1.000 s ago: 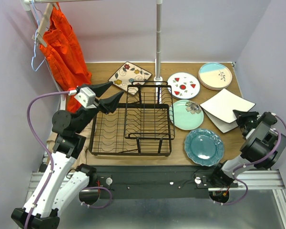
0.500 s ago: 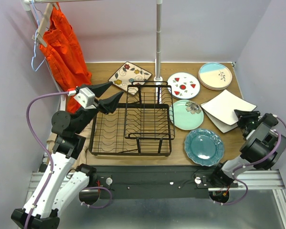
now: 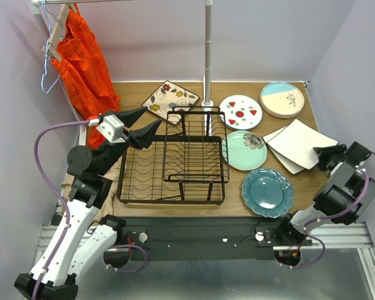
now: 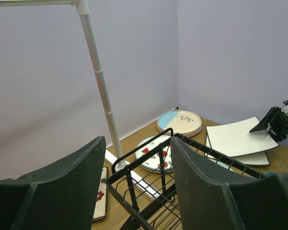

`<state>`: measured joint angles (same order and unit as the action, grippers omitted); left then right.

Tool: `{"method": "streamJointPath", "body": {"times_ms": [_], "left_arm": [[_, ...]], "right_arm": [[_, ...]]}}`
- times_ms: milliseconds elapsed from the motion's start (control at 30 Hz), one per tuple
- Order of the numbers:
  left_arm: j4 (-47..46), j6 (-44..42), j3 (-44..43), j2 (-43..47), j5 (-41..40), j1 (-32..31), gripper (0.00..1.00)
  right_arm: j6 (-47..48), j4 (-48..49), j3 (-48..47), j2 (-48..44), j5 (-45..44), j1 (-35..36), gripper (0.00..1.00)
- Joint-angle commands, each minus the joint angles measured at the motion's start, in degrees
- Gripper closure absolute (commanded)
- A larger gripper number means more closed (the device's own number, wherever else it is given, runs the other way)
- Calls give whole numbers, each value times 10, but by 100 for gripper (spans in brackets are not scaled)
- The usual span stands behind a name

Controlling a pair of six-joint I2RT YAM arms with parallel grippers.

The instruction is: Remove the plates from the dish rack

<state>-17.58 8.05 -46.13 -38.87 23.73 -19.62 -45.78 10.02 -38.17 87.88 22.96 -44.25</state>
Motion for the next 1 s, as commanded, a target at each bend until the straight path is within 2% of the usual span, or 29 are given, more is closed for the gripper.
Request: {"method": "streamJointPath", "body": {"times_ms": [0, 233, 467, 667, 767, 967], "left_arm": [[-14, 4, 7, 7, 10, 3, 35], [-15, 6, 5, 9, 12, 3, 35], [-18, 8, 6, 9, 17, 3, 35], [-18, 8, 6, 13, 19, 3, 34], [-20, 9, 8, 15, 20, 3, 35], [-23, 14, 9, 14, 26, 1, 34]], "right_arm": [[20, -68, -9, -12, -50, -4, 47], [27, -98, -17, -15, -67, -4, 47], [32, -153, -12, -37, -99, -4, 38], [44, -192, -21, -31, -134, -3, 36], [44, -201, -19, -51, -148, -3, 36], [31, -201, -16, -64, -122, -3, 40]]}}
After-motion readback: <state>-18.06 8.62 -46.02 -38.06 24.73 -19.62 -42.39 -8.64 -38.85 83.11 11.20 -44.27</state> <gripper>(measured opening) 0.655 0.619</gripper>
